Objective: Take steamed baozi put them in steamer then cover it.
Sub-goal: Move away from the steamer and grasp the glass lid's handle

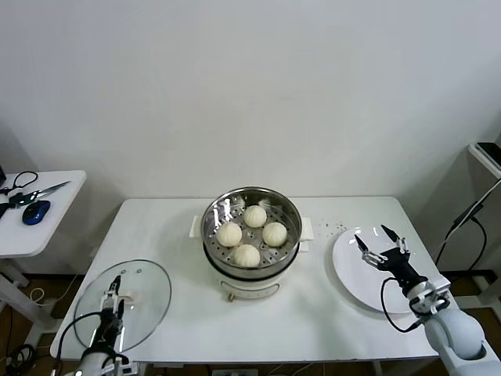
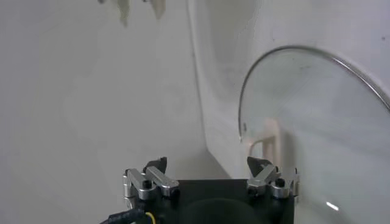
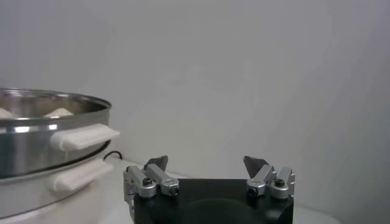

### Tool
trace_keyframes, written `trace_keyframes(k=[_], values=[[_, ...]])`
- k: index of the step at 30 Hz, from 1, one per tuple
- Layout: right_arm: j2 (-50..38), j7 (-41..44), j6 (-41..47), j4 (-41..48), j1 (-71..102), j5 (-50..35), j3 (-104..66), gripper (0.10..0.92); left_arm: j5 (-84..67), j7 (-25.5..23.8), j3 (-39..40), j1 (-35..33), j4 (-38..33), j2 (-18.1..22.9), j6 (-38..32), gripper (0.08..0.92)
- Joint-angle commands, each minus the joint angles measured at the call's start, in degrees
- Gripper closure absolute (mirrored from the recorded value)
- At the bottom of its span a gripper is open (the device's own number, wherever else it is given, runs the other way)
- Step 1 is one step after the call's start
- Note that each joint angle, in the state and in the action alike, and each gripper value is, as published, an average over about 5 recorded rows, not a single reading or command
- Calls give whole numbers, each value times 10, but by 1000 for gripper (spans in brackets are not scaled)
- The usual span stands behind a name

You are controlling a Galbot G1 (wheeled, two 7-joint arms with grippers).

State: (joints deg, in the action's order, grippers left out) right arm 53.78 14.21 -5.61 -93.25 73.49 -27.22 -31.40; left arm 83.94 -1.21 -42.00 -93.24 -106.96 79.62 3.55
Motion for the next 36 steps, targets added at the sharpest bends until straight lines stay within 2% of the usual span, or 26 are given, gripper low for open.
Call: trace_keyframes(k=[1, 15, 24, 36], values=[[13, 1, 0, 9, 8, 22, -11, 203, 8, 40, 0, 49, 91, 1, 0, 177], [14, 4, -6, 16, 11, 44, -13, 203, -34, 71, 0, 122, 158, -17, 3, 177], [23, 8, -11, 18, 14, 62, -14, 203, -54, 73, 0, 132, 179, -21, -22, 198], [30, 12, -16, 24, 11, 77, -15, 203, -76, 78, -2, 120, 170, -22, -33, 528]])
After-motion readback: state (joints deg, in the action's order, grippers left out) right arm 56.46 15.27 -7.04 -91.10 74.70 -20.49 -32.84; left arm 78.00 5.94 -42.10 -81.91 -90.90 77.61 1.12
